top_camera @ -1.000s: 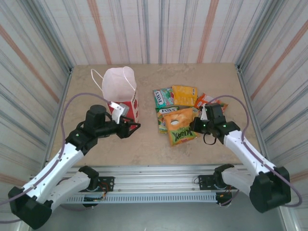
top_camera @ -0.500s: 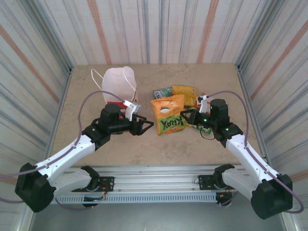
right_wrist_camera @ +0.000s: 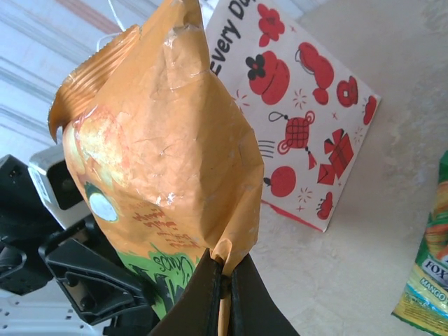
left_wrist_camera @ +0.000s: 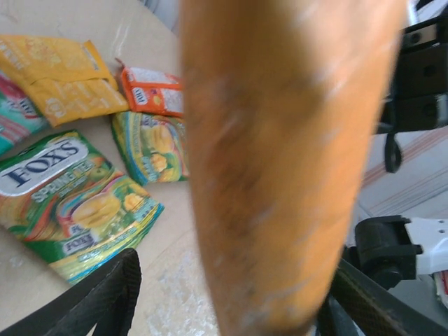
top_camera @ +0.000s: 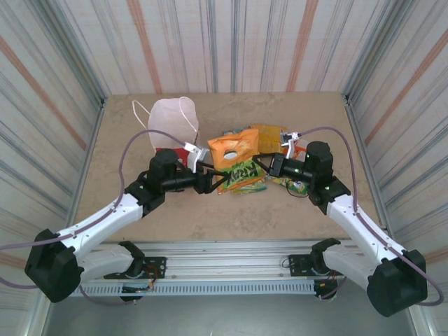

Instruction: Place the snacks into the paper bag

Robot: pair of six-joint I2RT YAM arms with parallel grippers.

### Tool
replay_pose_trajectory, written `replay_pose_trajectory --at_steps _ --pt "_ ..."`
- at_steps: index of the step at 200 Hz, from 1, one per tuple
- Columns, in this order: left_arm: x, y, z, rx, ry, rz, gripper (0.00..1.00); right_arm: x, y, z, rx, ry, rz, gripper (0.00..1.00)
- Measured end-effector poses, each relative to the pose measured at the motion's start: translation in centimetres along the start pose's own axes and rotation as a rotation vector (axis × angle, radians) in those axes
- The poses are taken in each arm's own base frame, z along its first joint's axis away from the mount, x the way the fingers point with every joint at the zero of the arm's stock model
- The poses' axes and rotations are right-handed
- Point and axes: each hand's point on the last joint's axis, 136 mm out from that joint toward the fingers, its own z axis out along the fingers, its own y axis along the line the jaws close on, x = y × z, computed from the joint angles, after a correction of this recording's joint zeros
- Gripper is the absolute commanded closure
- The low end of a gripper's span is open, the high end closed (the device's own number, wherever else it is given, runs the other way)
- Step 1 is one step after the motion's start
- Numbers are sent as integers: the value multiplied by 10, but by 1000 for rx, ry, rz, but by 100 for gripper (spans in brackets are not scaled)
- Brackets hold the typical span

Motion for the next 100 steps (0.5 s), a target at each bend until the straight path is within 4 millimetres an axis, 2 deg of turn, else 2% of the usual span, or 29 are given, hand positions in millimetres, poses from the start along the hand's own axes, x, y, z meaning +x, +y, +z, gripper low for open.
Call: replay_pose_trajectory --at_steps 30,50,62,81,100 --pt "-11 -8 0 30 -39 5 63 1 7 2 -23 2 -17 99" --pt "-15 -11 -1 36 -50 5 74 -1 8 2 -30 -3 -24 96" --pt "-17 -13 -3 36 -54 9 78 0 9 3 -32 -2 -26 87" --pt "-22 -18 -9 34 -58 24 82 0 8 2 -26 -6 -17 65" --pt "-33 -24 -17 15 -66 52 83 -3 7 -2 -2 -35 -29 55"
